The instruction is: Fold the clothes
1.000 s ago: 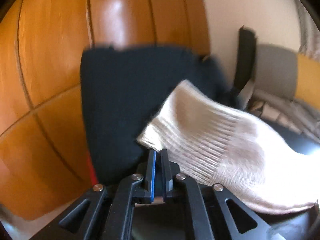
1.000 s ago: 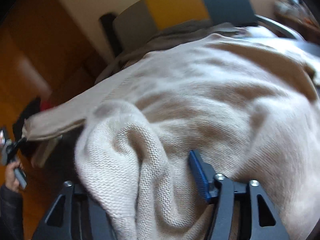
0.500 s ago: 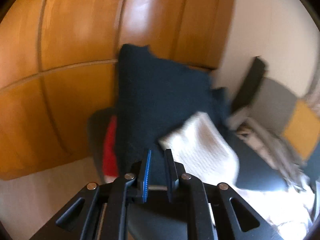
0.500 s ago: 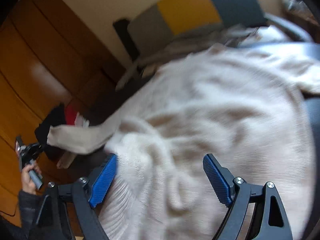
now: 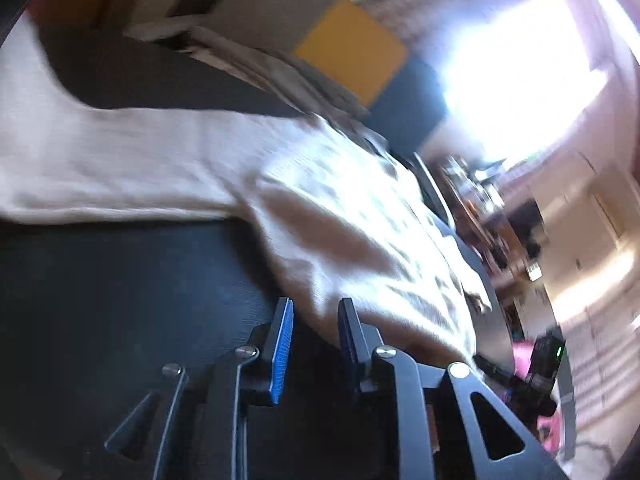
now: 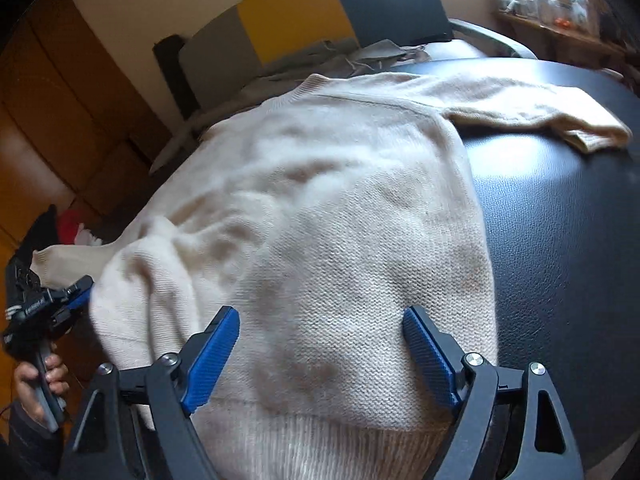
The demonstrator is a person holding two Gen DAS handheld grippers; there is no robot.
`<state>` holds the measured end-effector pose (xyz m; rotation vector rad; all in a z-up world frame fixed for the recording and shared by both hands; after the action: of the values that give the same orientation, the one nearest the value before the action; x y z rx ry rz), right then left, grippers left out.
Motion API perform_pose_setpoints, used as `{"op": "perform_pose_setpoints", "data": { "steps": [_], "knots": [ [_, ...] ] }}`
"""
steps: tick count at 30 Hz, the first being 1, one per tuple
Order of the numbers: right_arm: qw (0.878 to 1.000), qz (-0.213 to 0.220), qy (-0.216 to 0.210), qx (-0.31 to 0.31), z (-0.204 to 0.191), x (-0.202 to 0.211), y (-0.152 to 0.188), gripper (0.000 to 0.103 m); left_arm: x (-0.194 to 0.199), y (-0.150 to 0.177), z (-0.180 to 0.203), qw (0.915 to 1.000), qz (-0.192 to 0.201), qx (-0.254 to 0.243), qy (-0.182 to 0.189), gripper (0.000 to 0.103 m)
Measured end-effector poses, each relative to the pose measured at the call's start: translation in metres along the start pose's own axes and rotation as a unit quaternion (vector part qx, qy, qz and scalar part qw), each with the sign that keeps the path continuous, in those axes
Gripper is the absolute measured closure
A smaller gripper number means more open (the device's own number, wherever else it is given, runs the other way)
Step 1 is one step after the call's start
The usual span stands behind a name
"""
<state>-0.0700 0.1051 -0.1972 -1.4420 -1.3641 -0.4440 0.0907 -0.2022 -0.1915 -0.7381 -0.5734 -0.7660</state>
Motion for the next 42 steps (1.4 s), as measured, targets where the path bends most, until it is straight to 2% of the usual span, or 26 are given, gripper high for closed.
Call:
{"op": "perform_pose_setpoints", "data": {
  "steps": [2,5,7,10,12,14,16,17,18,20,22,26,28,30,31,33,34,36,39,42],
  "knots": [
    [1.0,0.008,-0.008,0.001,0.002,-0.001,0.001,0.013,-0.022,-0.012,0.0,0.9992,-0.028,-0.009,0.025,0.071],
    [1.0,0.017,-0.003,0.011,0.0,-0.005,0.0,0.008,-0.039,0.004,0.001,0.9977,-0.056,0.008,0.038,0.068],
    [1.0,0.017,0.006,0.024,-0.005,-0.009,0.0,0.001,-0.052,-0.006,0.0,0.9959,-0.051,0.032,0.067,0.065],
    [0.998,0.012,0.035,0.053,-0.014,-0.016,0.001,0.0,-0.066,-0.024,0.0,0.9916,-0.036,0.072,0.102,0.061],
    [0.996,0.01,0.055,0.071,-0.018,-0.021,0.001,0.0,-0.08,-0.031,0.005,0.9928,-0.032,0.067,0.094,0.061],
    [0.996,0.011,0.056,0.073,-0.016,-0.021,0.002,0.0,-0.087,-0.034,0.013,0.9945,-0.034,0.055,0.083,0.063],
    [0.996,0.013,0.052,0.07,-0.014,-0.021,0.001,0.0,-0.078,-0.027,0.012,0.9954,-0.047,0.046,0.07,0.077],
    [0.996,0.014,0.051,0.07,-0.014,-0.021,0.001,0.0,-0.083,-0.028,0.01,0.9959,-0.057,0.046,0.054,0.095],
    [0.996,0.013,0.051,0.072,-0.014,-0.021,0.001,0.0,-0.084,-0.027,0.01,0.9958,-0.068,0.045,0.041,0.097],
    [0.996,0.011,0.051,0.075,-0.014,-0.02,0.001,0.0,-0.068,-0.028,0.013,0.9954,-0.079,0.043,0.035,0.098],
    [0.996,0.01,0.05,0.078,-0.014,-0.02,0.001,0.0,-0.031,-0.035,0.024,0.9968,-0.065,0.024,0.038,0.098],
    [0.996,0.013,0.047,0.081,-0.014,-0.02,0.002,0.0,0.043,-0.048,0.049,0.9973,-0.045,-0.01,0.058,0.1],
    [0.996,0.016,0.046,0.081,-0.013,-0.021,0.001,0.0,0.077,-0.049,0.063,0.9952,-0.053,-0.03,0.076,0.101],
    [0.996,0.02,0.046,0.079,-0.014,-0.021,0.002,0.0,0.091,-0.052,0.06,0.9959,-0.051,-0.019,0.072,0.098],
    [0.996,0.023,0.047,0.079,-0.014,-0.021,0.002,0.0,0.094,-0.055,0.056,0.9972,-0.047,-0.016,0.056,0.096],
    [0.995,0.026,0.052,0.08,-0.014,-0.022,0.002,0.0,0.091,-0.059,0.039,0.9994,-0.031,-0.013,-0.01,0.091],
    [0.995,0.026,0.055,0.081,-0.014,-0.022,0.002,0.0,0.09,-0.055,0.029,0.9991,-0.033,-0.008,-0.025,0.09],
    [0.994,0.026,0.061,0.087,-0.015,-0.023,0.003,0.0,0.075,-0.045,0.009,0.9984,-0.049,0.008,-0.027,0.087],
    [0.993,0.028,0.065,0.098,-0.015,-0.023,0.005,0.0,0.043,-0.018,-0.027,0.9954,-0.064,0.07,-0.001,0.082],
    [0.993,0.03,0.064,0.099,-0.015,-0.023,0.006,0.0,0.02,0.011,-0.035,0.995,-0.072,0.069,0.007,0.079]
  ]
}}
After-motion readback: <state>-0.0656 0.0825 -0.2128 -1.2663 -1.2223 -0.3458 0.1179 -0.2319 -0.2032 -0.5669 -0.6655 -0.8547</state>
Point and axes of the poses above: each gripper's, at about its wrist camera, not at the fingertips, and x roughly against the way its jaws point, z to its right, y to its underside, the point moved 6 cm from there along -x, roughly the way its jaws point, and after that the axes turned 11 degrees about -z, right-handed, at the moved point
